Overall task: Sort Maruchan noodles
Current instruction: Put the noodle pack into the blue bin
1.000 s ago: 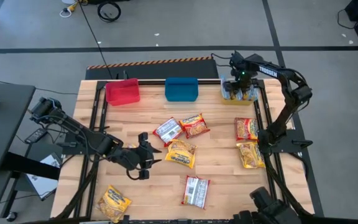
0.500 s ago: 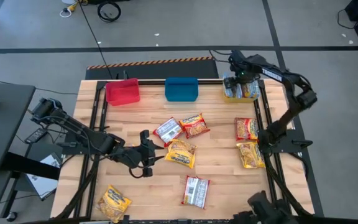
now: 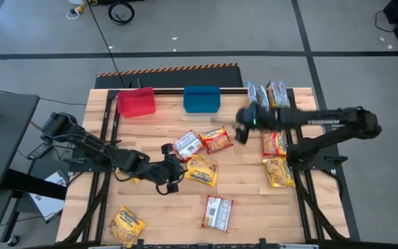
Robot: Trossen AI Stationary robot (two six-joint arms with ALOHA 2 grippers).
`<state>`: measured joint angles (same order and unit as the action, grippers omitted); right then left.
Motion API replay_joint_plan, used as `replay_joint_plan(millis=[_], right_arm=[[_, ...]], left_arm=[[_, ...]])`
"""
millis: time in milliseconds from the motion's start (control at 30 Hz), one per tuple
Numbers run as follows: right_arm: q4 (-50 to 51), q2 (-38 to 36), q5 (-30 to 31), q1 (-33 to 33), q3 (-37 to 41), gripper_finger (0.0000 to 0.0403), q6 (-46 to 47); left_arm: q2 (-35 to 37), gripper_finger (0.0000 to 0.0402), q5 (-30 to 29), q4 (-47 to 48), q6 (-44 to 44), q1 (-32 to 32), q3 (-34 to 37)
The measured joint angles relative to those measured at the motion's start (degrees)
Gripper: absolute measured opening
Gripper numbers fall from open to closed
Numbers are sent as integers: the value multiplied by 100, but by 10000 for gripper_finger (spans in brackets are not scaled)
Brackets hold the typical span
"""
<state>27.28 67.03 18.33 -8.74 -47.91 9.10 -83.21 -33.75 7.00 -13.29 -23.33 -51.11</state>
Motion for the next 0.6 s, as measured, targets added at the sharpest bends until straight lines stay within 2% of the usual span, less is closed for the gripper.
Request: replay_joint_plan(millis=[67, 167, 333, 400, 500, 600], right_arm=[[-704, 90, 121, 422, 377, 259, 351], [-1443, 476, 223, 657, 721, 251, 742], [-2066, 1515, 1155, 749, 818, 235, 733], [-2341, 1921, 1349, 738, 753, 231, 727], [-2758, 2388, 1314, 740, 641, 229, 721], [-2624, 2654, 726, 752, 508, 229, 802]], left_arm=[[-50, 153, 2, 2, -144, 88, 4], [-72, 153, -10, -136, -273, 195, -2], [-79, 153, -7, -340, -255, 239, 0], [-80, 153, -1, -334, -259, 236, 0], [-78, 153, 179, -322, -348, 163, 0], [8, 153, 465, -219, -517, 34, 0]])
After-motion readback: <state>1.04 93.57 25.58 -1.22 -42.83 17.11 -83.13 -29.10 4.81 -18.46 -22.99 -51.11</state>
